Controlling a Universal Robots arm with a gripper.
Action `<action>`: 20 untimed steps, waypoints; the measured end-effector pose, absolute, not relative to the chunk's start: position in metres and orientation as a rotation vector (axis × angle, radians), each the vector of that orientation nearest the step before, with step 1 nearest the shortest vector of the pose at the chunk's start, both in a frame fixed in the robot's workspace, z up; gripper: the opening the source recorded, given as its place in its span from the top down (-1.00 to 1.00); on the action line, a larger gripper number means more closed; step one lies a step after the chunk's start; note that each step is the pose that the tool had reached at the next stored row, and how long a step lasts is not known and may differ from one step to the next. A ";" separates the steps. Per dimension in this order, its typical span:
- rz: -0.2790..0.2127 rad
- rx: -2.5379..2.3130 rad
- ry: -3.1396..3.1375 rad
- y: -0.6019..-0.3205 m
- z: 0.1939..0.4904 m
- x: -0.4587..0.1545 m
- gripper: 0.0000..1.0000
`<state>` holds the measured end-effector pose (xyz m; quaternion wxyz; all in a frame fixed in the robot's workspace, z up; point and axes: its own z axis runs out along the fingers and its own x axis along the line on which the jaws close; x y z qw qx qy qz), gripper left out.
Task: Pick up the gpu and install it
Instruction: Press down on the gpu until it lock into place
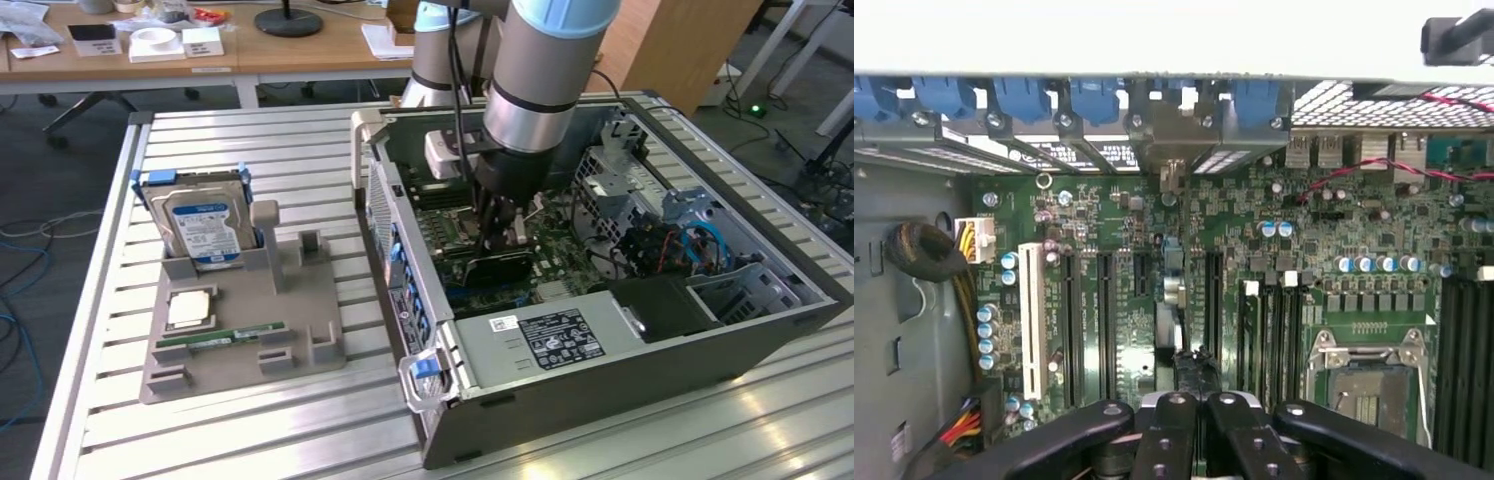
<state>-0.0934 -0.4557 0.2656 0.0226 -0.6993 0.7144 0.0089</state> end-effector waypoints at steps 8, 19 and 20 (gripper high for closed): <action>0.027 -2.167 2.213 -0.456 0.276 -0.092 0.79; 0.027 -2.167 2.214 -0.456 0.286 -0.091 0.79; 0.027 -2.167 2.214 -0.456 0.289 -0.091 0.79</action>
